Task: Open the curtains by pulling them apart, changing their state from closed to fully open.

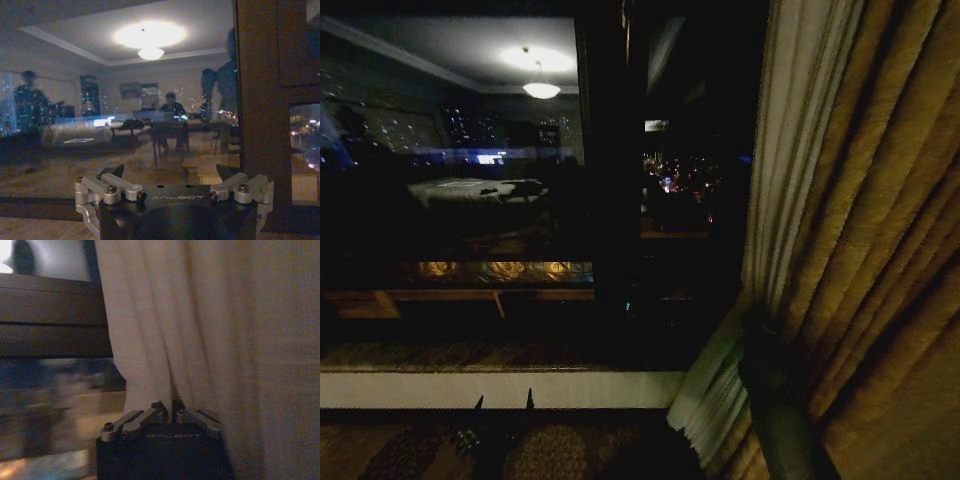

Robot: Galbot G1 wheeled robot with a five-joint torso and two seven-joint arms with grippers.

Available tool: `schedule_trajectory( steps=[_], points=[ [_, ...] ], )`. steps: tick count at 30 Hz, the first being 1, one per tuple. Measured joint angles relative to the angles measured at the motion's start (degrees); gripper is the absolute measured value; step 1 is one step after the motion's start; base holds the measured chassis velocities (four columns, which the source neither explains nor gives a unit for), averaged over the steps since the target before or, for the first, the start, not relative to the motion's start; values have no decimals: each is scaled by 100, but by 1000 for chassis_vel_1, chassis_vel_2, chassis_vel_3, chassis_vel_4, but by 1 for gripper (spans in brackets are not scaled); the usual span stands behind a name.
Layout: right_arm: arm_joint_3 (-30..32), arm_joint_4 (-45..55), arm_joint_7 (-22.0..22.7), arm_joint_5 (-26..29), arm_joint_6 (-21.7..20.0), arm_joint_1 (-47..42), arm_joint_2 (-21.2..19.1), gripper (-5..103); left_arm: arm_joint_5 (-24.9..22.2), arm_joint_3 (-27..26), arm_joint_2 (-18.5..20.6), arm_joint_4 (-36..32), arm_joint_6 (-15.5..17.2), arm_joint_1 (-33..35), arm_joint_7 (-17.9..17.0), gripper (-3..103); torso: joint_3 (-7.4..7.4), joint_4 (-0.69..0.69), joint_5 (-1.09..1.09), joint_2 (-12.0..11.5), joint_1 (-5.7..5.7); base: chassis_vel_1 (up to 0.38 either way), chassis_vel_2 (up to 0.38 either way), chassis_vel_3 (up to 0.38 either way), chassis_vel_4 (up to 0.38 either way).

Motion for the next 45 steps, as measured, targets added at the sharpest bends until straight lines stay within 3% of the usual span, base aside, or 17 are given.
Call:
schedule_trajectory(
  steps=[1,3,5,6,9,10,11,12,13,15,16,18,21,22,23,24,45],
  points=[
    [-143,384,-147,7,-84,-276,-24,5,0,13,-1,-10,11,-35,0,100,-1,0,0,0,0,0,0,0,0],
    [-302,819,-309,13,-136,-610,-66,22,0,38,-8,-12,51,-95,2,100,-1,0,-1,0,0,0,0,0,0],
    [-381,1053,-415,14,-174,-798,-100,22,1,52,-14,-14,74,-122,5,100,-1,0,0,0,0,0,0,0,0],
    [-512,1446,-578,22,-242,-1092,-166,33,3,75,-24,-18,113,-164,9,100,-1,0,-1,0,0,0,0,0,0],
    [-642,1808,-720,16,-297,-1393,-227,33,8,79,-34,-19,145,-196,9,100,-1,0,-1,0,0,0,0,0,0],
    [-687,1956,-785,8,-331,-1513,-247,44,9,77,-37,-19,159,-207,9,100,-1,1,-1,0,0,0,0,0,0],
    [-772,2273,-933,-30,-408,-1795,-257,44,12,46,-42,-19,194,-237,11,100,-1,0,-2,0,0,0,0,0,0],
    [-822,2406,-997,-69,-428,-1931,-251,55,12,26,-40,-15,210,-257,11,100,-1,0,-1,0,0,0,0,0,0],
    [-870,2558,-1089,-170,-434,-2117,-218,55,12,2,-33,-9,233,-280,10,100,-1,0,-2,0,0,0,0,0,0],
    [-892,2607,-1125,-231,-424,-2197,-191,55,11,-3,-26,-8,245,-288,10,100,-1,0,-2,1,0,0,0,0,0],
    [-932,2643,-1153,-328,-366,-2285,-158,66,8,-10,-10,-8,264,-303,11,100,-1,-1,-2,1,0,0,0,0,0],
    [-1042,2624,-1118,-630,-73,-2403,-42,77,4,-13,18,-11,311,-338,12,100,-1,0,-1,1,0,0,0,0,0],
    [-1102,2594,-1009,-719,14,-2401,23,77,-4,-9,22,-25,350,-359,29,100,-1,1,0,0,0,0,0,0,0],
    [-1110,2576,-954,-818,38,-2373,48,88,-32,-12,16,-37,369,-368,117,100,-1,1,0,1,0,0,0,0,0],
    [-1110,2563,-938,-876,43,-2350,55,88,-37,-13,12,-39,373,-368,143,100,-1,1,0,0,0,0,0,0,0],
    [-1103,2546,-928,-931,48,-2318,58,97,-43,-13,10,-50,378,-362,170,100,-1,0,0,0,0,0,0,0,0],
    [-1182,2305,-920,-1198,51,-2112,70,100,-56,-30,-50,-49,390,-344,193,100,-1,0,-1,0,0,183,192,-187,-185]
  ],
)
